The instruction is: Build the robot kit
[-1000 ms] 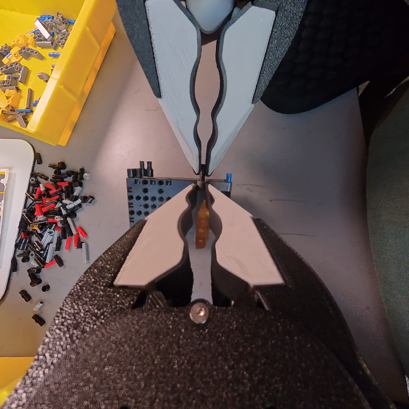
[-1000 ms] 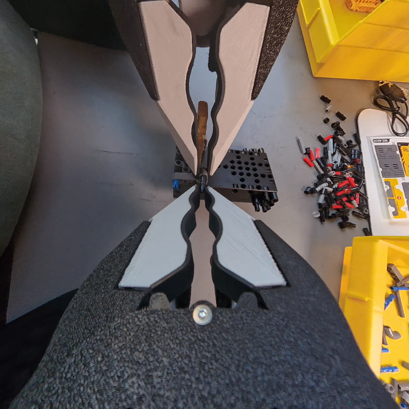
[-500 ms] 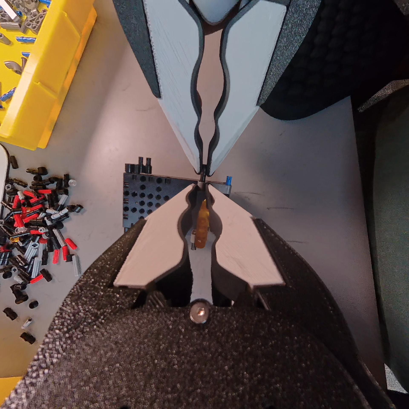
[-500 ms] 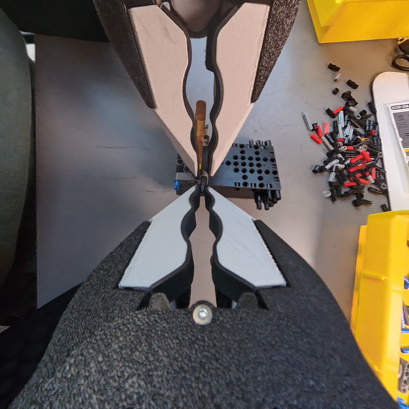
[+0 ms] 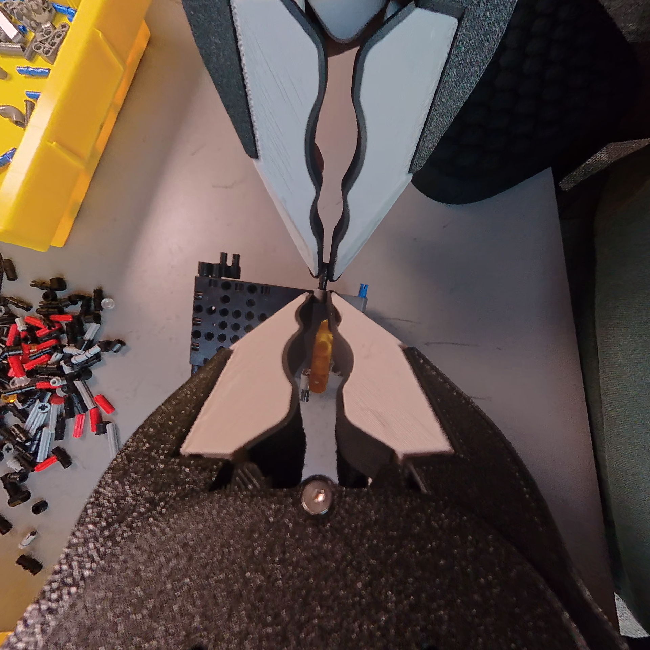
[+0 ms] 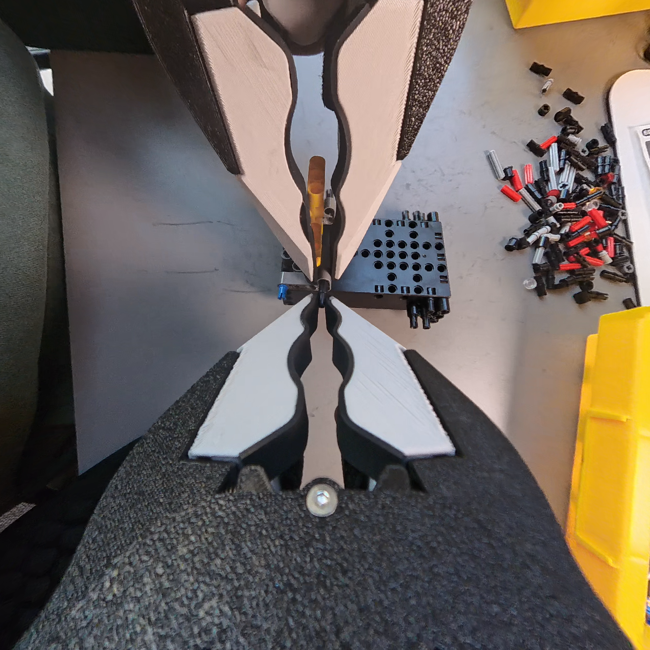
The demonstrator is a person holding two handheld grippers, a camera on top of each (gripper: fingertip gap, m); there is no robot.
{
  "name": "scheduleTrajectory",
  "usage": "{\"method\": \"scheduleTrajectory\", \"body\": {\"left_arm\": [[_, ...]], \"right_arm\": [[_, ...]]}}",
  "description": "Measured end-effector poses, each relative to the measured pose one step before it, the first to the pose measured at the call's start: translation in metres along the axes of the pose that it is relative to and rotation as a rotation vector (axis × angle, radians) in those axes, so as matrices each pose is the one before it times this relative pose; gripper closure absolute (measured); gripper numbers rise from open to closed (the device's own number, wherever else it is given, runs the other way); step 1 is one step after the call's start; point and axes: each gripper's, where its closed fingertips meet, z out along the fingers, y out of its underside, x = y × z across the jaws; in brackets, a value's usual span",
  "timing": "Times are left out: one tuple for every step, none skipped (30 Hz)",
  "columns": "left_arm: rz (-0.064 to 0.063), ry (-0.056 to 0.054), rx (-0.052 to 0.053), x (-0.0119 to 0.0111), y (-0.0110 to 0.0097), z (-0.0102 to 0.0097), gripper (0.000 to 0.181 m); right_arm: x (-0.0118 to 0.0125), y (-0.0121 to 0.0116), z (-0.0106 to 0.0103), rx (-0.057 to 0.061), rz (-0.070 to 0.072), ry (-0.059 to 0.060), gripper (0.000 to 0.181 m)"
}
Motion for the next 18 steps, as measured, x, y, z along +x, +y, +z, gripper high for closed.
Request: {"method": "scheduleTrajectory", "body": {"left_arm": [[-0.0008, 0.0010, 0.0032, 0.00020, -0.00032, 0.00038, 0.175], [0.0038, -0.0008, 0.0020, 0.00017, -0.00016, 0.00028, 0.175], [0.0051, -0.0019, 0.0018, -0.00016, -0.00005, 0.00007, 0.175], [0.0034, -0.0018, 0.0030, -0.00028, -0.00013, 0.00010, 0.175], [0.0027, -0.0008, 0.0063, -0.00041, -0.00024, -0.00008, 0.175], [0.0001, 0.0006, 0.0103, -0.00052, -0.00029, -0.00021, 0.176], [-0.0046, 0.0017, 0.0130, -0.00028, -0.00028, -0.00010, 0.176], [-0.0054, 0.0022, 0.0134, 0.00010, -0.00031, 0.00013, 0.176], [-0.0020, 0.0008, 0.0123, 0.00023, -0.00036, 0.00031, 0.176], [0.0008, 0.0000, 0.0098, 0.00026, -0.00023, 0.00031, 0.176], [0.0025, 0.0014, 0.0071, 0.00041, -0.00006, 0.00016, 0.176], [0.0033, 0.0024, 0.0060, 0.00028, 0.00004, 0.00000, 0.176], [0.0015, 0.0017, 0.0060, 0.00017, 0.00008, -0.00005, 0.176], [-0.0008, -0.0002, 0.0055, 0.00003, 0.00026, 0.00022, 0.176], [0.0010, -0.0001, 0.0040, 0.00008, 0.00023, 0.00007, 0.176], [0.0004, 0.0025, 0.0029, 0.00026, 0.00040, -0.00002, 0.176], [-0.0001, 0.0020, 0.0042, 0.00009, 0.00012, -0.00011, 0.176], [0.0004, -0.0027, 0.0034, -0.00058, 0.00014, 0.00020, 0.176]], "right_arm": [[-0.00029, 0.00079, 0.00007, -0.0017, -0.0007, -0.0023, 0.178], [-0.00014, 0.00015, -0.00010, -0.0008, 0.0001, -0.0001, 0.178], [0.00019, 0.00006, 0.00000, -0.0015, -0.0012, 0.0025, 0.178], [0.00046, -0.00006, 0.00007, -0.0003, 0.0028, 0.0029, 0.178], [0.00049, -0.00036, 0.00001, 0.0042, 0.0053, 0.0024, 0.179], [0.00049, -0.00037, -0.00006, 0.0093, 0.0092, 0.0002, 0.178], [0.00036, -0.00024, 0.00002, 0.0136, 0.0158, -0.0020, 0.178], [-0.00036, 0.00017, 0.00016, 0.0129, 0.0171, -0.0048, 0.178], [-0.00034, 0.00025, 0.00017, 0.0125, 0.0143, -0.0033, 0.178], [-0.00035, 0.00045, 0.00020, 0.0106, 0.0102, -0.0014, 0.178], [-0.00037, 0.00012, 0.00018, 0.0132, 0.0067, -0.0017, 0.179], [-0.00061, -0.00042, 0.00027, 0.0190, 0.0058, -0.0039, 0.179], [-0.00021, -0.00030, 0.00051, 0.0202, 0.0168, -0.0038, 0.178], [-0.00023, 0.00011, 0.00059, 0.0175, 0.0244, -0.0044, 0.178], [0.00001, -0.00026, 0.00059, 0.0207, 0.0152, 0.0014, 0.179], [-0.00060, -0.00040, 0.00055, 0.0218, 0.0148, -0.0025, 0.179], [-0.00017, -0.00044, 0.00028, 0.0244, 0.0207, -0.0042, 0.179], [0.00021, -0.00028, -0.00003, 0.0240, 0.0252, -0.0058, 0.179]]}}
